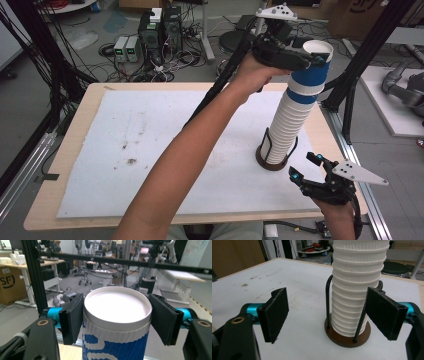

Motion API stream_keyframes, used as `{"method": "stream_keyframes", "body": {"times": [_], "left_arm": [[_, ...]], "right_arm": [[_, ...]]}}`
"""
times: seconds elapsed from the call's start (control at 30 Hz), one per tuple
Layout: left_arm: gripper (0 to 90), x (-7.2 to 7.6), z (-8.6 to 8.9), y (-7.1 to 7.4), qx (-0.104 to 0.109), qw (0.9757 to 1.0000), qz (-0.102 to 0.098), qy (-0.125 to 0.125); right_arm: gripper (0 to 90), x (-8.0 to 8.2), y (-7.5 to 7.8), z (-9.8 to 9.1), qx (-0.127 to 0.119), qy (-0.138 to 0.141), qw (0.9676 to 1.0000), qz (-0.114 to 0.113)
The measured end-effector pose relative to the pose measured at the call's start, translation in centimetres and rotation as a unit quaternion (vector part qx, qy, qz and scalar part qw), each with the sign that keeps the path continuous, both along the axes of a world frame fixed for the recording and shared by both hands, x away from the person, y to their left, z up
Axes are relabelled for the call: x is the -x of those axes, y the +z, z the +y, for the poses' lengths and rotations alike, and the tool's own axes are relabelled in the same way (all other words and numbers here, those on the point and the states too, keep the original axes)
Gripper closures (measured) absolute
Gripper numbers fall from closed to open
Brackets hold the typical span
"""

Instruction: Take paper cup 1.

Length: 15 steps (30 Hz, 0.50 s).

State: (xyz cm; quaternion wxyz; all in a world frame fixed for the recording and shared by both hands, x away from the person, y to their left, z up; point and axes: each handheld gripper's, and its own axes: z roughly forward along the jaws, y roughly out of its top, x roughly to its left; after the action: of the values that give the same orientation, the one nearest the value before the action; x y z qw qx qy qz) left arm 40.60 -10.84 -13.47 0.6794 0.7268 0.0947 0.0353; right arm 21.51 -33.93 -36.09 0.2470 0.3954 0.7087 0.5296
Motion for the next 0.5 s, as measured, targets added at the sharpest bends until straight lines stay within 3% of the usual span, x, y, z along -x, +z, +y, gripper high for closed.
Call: {"method": "stream_keyframes", "body": {"times": [0.3,0.5], "left_arm": [[31.5,0.3,1.0,1.8,0.038,0.9993,-0.003,0.006],[31.5,0.5,2.0,2.7,0.049,0.9987,-0.012,0.010]], "right_arm": [[20.1,0.1,0.1,0.0,-0.002,0.003,1.0000,-0.001],[20.1,0.1,0.0,0.1,-0.002,0.005,1.0000,0.000]]}}
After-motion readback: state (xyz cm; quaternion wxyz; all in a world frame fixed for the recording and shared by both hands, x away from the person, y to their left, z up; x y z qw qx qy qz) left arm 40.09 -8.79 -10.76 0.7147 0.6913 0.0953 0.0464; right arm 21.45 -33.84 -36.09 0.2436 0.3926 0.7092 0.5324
